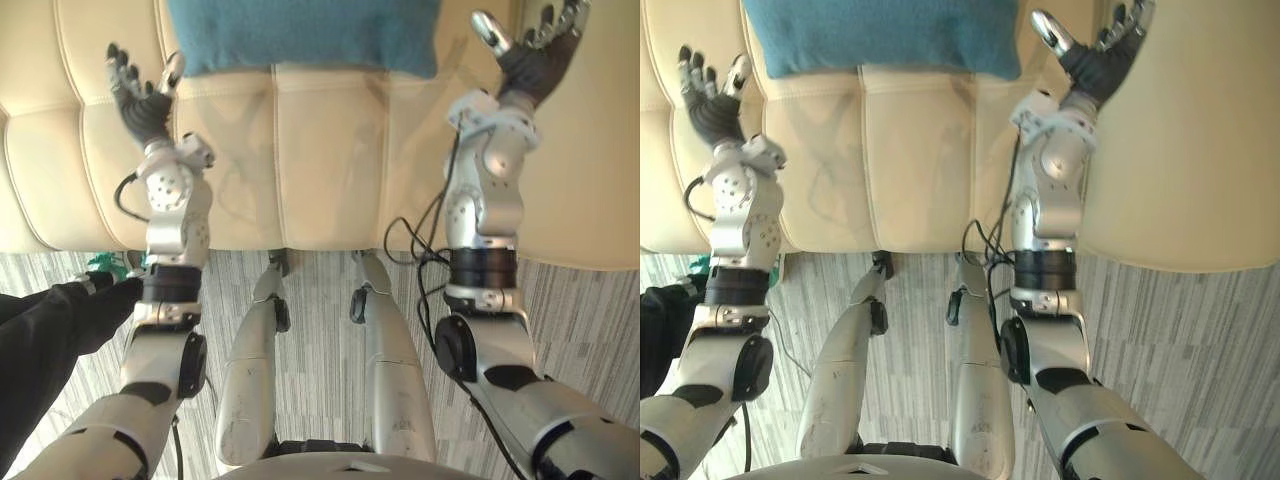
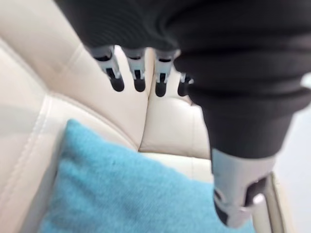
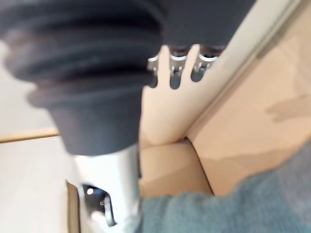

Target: Pick up cushions and gather them together orderly.

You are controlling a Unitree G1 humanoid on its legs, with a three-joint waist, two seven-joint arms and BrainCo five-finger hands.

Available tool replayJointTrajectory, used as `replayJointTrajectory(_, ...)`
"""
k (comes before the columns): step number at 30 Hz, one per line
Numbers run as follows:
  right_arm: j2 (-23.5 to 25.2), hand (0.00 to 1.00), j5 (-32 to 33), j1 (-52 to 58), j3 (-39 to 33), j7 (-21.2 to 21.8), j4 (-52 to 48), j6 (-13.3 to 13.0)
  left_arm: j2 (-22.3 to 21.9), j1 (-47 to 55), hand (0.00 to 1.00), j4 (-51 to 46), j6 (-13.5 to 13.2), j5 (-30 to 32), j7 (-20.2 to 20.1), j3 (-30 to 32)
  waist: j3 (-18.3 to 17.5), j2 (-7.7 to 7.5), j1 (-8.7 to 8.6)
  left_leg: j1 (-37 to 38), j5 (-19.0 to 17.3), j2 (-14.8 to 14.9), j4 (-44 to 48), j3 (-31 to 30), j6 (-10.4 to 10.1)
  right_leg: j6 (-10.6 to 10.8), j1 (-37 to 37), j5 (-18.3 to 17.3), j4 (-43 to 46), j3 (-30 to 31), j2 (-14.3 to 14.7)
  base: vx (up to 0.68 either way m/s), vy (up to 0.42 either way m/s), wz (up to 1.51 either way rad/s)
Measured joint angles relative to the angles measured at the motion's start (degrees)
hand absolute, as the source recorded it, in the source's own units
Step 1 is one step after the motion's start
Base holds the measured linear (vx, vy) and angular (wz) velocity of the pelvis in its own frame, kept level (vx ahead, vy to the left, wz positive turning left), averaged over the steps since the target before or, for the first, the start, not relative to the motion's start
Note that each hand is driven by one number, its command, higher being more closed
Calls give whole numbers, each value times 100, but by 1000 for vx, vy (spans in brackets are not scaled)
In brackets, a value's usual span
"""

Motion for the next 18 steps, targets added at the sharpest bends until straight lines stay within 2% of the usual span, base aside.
replayJointTrajectory(2,-14,0,-2,644,-16,135,-140,-30,-3,559,0,-42,-43,-3,-170,100,1,-2,-10,66,-305,110,519,-5,-3,20,195,-125,195,-3,52,18,-36,-24)
replayJointTrajectory(6,76,0,-17,2154,120,725,-207,-34,-234,1901,0,-21,-41,-23,-723,158,-1,-30,-32,625,-911,279,1241,5,9,64,814,-542,746,43,109,53,-13,-20)
replayJointTrajectory(7,227,0,-74,2767,213,1032,-203,-32,-444,2443,0,-18,-39,-49,-1005,154,-21,-76,-25,1025,-1072,298,1336,37,12,114,1170,-707,870,87,116,85,16,-14)
replayJointTrajectory(8,277,0,-78,2976,277,1138,-202,-31,-510,2648,0,-16,-37,-49,-1098,145,-36,-105,-29,1172,-1114,300,1346,55,20,101,1301,-742,896,97,115,118,25,-23)
replayJointTrajectory(10,604,0,-122,3936,541,1664,-148,-31,-763,3594,0,80,-33,-45,-1525,119,-179,-303,-19,1929,-1301,315,1284,177,26,128,1949,-910,904,192,141,121,24,-23)
replayJointTrajectory(12,850,0,-318,4501,540,1933,288,-44,-878,4027,0,674,-13,21,-1793,164,-555,-407,-1,2254,-1440,367,1233,240,57,119,2281,-935,742,216,211,91,19,-23)
replayJointTrajectory(13,972,0,-347,4727,539,2061,754,-36,-940,4266,0,1184,37,81,-1955,278,-838,-509,35,2512,-1449,372,1047,342,66,100,2500,-941,517,260,236,124,15,-28)
replayJointTrajectory(14,1068,0,-551,4889,517,2117,1236,-21,-1028,4389,0,1769,135,203,-2095,425,-1057,-539,18,2763,-1433,372,852,388,66,91,2788,-872,257,250,252,168,32,-24)
replayJointTrajectory(17,1207,0,-1038,5300,451,2169,2357,27,-1267,4616,0,2947,307,516,-2262,832,-1574,-509,1,3356,-1391,352,448,562,-2,101,3357,-769,-205,272,269,191,58,-17)
replayJointTrajectory(18,1265,0,-1135,5394,284,2202,2887,125,-1333,4703,0,3292,365,666,-2282,935,-1765,-474,11,3614,-1376,346,261,642,-24,151,3579,-712,-377,305,284,173,50,-15)
